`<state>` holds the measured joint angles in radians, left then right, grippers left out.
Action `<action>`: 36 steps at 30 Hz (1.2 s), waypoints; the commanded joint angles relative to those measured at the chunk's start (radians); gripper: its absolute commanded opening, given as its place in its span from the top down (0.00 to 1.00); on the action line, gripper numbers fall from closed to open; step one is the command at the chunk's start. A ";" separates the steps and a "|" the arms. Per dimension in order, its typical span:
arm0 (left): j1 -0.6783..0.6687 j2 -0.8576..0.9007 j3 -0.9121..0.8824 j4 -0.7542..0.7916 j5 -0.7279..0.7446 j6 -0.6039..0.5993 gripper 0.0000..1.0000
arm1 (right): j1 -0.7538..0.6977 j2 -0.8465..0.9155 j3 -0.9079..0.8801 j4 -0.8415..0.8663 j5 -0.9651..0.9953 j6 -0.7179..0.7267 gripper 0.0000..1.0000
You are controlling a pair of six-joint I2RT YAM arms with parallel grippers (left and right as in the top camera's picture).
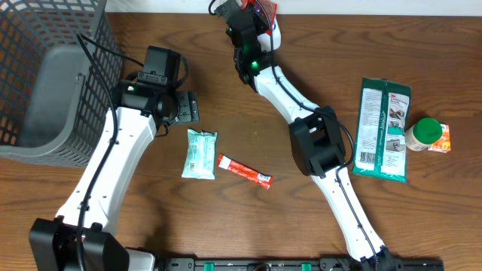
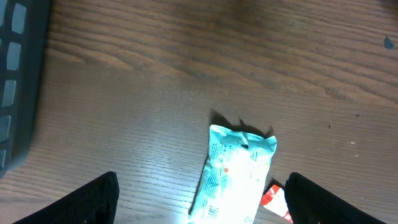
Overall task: Scan the item barcode
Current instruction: 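Hold the red packet in front of the white scanner, then carry the red packet right and lower it beside the gloves pack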
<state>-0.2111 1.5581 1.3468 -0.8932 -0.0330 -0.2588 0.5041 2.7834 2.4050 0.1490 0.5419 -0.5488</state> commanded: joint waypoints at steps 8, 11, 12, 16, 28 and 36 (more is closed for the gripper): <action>0.002 0.011 -0.003 -0.003 -0.013 -0.005 0.15 | 0.008 -0.017 0.016 -0.023 -0.007 0.082 0.99; 0.002 0.011 -0.003 -0.003 -0.013 -0.005 0.14 | 0.008 -0.017 0.016 0.026 0.079 0.082 0.99; 0.002 0.011 -0.003 -0.003 -0.013 -0.005 0.15 | 0.008 -0.017 0.016 0.045 0.108 0.082 0.99; 0.002 0.011 -0.003 -0.003 -0.013 -0.005 0.15 | 0.008 -0.026 0.016 0.087 0.133 0.080 0.99; 0.002 0.011 -0.003 -0.003 -0.013 -0.005 0.14 | 0.029 -0.219 0.016 -0.002 0.209 0.082 0.99; 0.002 0.011 -0.003 -0.003 -0.013 -0.005 0.15 | 0.044 -0.449 0.016 -0.545 0.332 0.324 0.99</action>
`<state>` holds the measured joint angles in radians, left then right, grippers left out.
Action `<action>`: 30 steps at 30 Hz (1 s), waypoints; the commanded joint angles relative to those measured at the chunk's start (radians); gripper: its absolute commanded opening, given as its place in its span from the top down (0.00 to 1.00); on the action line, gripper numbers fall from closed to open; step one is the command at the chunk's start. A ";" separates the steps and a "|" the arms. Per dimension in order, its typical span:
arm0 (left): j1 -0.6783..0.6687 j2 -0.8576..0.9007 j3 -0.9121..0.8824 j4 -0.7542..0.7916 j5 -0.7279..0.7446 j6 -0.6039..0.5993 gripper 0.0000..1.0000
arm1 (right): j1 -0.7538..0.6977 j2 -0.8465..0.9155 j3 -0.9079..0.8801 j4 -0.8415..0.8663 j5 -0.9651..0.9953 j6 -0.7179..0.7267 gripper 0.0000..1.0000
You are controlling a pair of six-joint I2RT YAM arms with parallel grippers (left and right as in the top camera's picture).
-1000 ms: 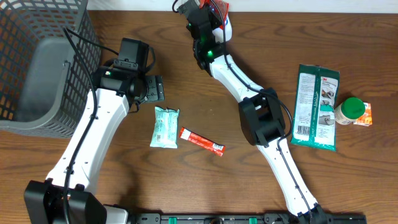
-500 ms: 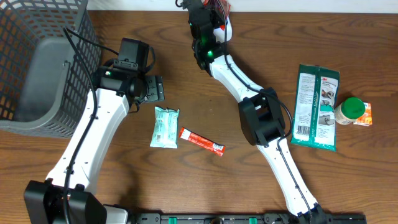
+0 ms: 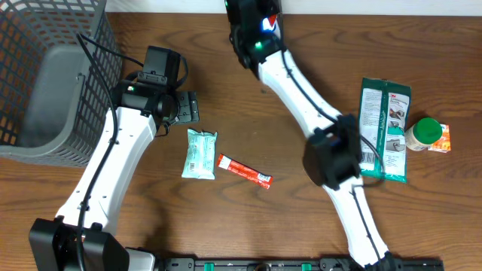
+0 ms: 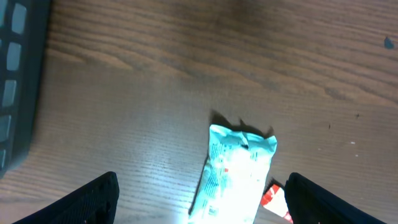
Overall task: Scan the item barcode
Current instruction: 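Carry the red packet right and lower it beside the gloves pack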
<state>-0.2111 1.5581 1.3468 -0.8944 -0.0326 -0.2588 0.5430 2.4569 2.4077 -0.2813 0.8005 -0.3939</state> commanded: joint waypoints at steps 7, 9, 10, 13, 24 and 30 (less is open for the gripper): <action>0.002 0.011 -0.003 -0.002 -0.013 -0.005 0.14 | -0.045 -0.323 0.013 -0.730 -0.222 0.497 0.99; 0.002 0.011 -0.003 -0.002 -0.013 -0.005 0.15 | -0.082 -0.378 0.013 -0.868 -0.364 0.533 0.99; 0.002 0.011 -0.003 -0.002 -0.013 -0.005 0.14 | -0.095 -0.393 0.013 -0.905 -0.406 0.532 0.99; 0.002 0.011 -0.003 -0.002 -0.013 -0.005 0.15 | -0.151 -0.436 0.013 -1.035 -0.537 0.532 0.99; 0.002 0.011 -0.003 -0.002 -0.013 -0.005 0.15 | -0.379 -0.449 -0.086 -1.280 -0.728 0.508 0.99; 0.002 0.011 -0.003 -0.002 -0.013 -0.005 0.14 | -0.455 -0.449 -0.291 -1.200 -0.844 0.399 0.99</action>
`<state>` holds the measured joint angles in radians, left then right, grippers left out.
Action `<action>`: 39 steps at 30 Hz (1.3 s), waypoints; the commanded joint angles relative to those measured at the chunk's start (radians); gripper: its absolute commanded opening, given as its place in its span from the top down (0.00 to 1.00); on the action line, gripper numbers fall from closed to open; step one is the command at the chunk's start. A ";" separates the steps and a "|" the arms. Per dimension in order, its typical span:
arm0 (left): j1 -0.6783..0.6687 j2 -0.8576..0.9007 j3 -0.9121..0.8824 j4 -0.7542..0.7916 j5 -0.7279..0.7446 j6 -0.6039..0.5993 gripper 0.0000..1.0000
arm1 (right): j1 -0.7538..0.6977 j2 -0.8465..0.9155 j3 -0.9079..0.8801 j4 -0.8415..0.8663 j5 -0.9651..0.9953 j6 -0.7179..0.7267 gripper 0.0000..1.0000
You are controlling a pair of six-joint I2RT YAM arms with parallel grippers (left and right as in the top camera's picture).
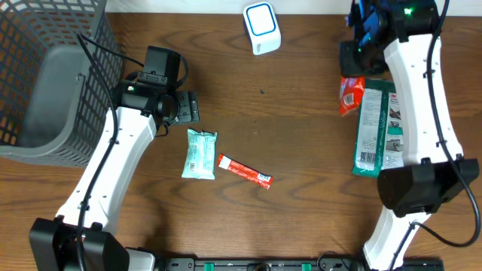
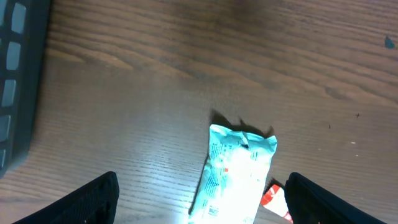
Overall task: Scan the item barcode
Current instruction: 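Carry the red packet right and lower it beside the gloves pack, then release the red packet and move the right gripper to the wipes pack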
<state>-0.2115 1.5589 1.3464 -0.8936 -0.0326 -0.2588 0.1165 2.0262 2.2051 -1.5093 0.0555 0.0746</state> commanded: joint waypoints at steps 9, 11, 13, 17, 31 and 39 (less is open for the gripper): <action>0.002 0.010 -0.003 -0.003 -0.013 -0.005 0.14 | -0.113 -0.018 -0.447 0.264 -0.098 -0.083 0.99; 0.002 0.010 -0.003 -0.003 -0.013 -0.005 0.14 | -0.128 -0.018 -0.515 0.326 -0.098 -0.107 0.99; 0.002 0.010 -0.003 -0.003 -0.013 -0.005 0.14 | -0.143 -0.018 -0.576 0.397 -0.098 -0.126 0.99; 0.002 0.010 -0.003 -0.003 -0.013 -0.005 0.14 | -0.175 -0.018 -0.671 0.485 -0.064 -0.125 0.99; 0.002 0.010 -0.003 -0.003 -0.013 -0.005 0.14 | -0.201 -0.018 -0.702 0.484 0.105 -0.098 0.28; 0.002 0.010 -0.003 -0.003 -0.013 -0.005 0.14 | -0.192 -0.024 -0.631 0.401 0.121 -0.052 0.29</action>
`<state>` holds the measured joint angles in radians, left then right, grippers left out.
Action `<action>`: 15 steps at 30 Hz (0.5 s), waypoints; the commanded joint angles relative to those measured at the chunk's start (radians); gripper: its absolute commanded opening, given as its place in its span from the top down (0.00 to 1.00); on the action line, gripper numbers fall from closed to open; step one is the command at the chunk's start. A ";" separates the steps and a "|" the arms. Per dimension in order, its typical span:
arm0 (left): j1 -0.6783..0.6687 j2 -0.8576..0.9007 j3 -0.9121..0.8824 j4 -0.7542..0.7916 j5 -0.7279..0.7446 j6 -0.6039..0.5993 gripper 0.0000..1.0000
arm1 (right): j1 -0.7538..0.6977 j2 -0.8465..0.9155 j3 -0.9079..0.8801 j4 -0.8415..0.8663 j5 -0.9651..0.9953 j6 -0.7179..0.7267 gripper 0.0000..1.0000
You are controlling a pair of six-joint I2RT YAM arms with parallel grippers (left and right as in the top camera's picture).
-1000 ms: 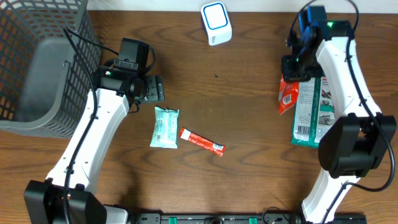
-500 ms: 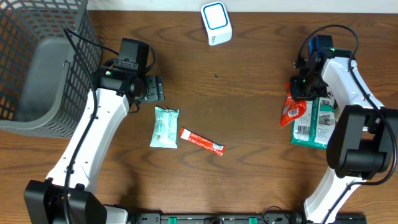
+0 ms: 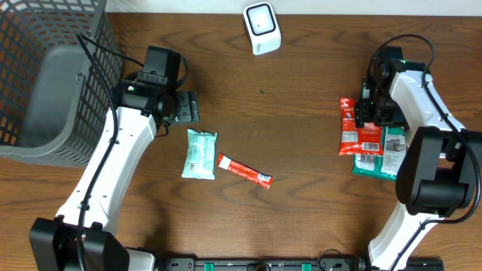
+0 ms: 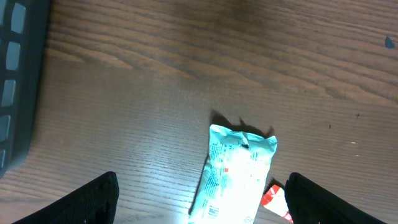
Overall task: Scan the item barcode
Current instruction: 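Release the red packet and move the right gripper to the wipes pack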
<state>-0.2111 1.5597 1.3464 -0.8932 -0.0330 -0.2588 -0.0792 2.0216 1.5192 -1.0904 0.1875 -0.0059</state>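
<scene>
The white scanner (image 3: 260,26) with a blue window stands at the table's far edge. My right gripper (image 3: 368,109) is low at the right, shut on a red packet (image 3: 355,134) that lies against the left side of a green wipes pack (image 3: 385,154). My left gripper (image 3: 185,106) hangs open above a pale teal packet (image 3: 199,153). The left wrist view has that packet (image 4: 239,171) between and beyond my gripper's (image 4: 202,205) two dark fingertips (image 4: 93,199), which touch nothing.
A red stick sachet (image 3: 245,172) lies right of the teal packet; its end (image 4: 273,202) peeks into the left wrist view. A grey wire basket (image 3: 45,75) fills the far left. The right arm's links cover the table right of the wipes pack.
My right gripper has come down and slightly right with the red packet, which hung above the wipes pack's top left and now lies against the pack. The left arm has not moved.
My right gripper was at the far edge over the scanner with a red item, at both first moments. Then it was at the far right, holding the red packet above the wipes pack, the scanner uncovered. Now the packet rests by the pack. My left gripper stayed open throughout.
</scene>
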 commanded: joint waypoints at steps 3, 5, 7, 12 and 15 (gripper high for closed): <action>0.002 0.009 -0.003 -0.003 -0.013 -0.005 0.14 | 0.018 -0.021 0.119 -0.062 -0.202 0.028 0.28; 0.002 0.009 -0.003 -0.003 -0.013 -0.005 0.14 | 0.028 -0.021 0.132 -0.066 -0.352 0.028 0.27; 0.002 0.009 -0.003 -0.003 -0.013 -0.005 0.14 | 0.038 -0.021 0.129 -0.068 -0.498 0.028 0.27; 0.002 0.009 -0.003 -0.003 -0.013 -0.005 0.15 | 0.102 -0.021 0.089 -0.063 -0.657 0.027 0.24; 0.002 0.009 -0.003 -0.003 -0.013 -0.005 0.14 | 0.149 -0.021 0.086 -0.069 -0.657 0.027 0.24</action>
<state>-0.2111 1.5597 1.3464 -0.8932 -0.0330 -0.2588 0.0147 2.0201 1.6203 -1.1545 -0.3637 0.0113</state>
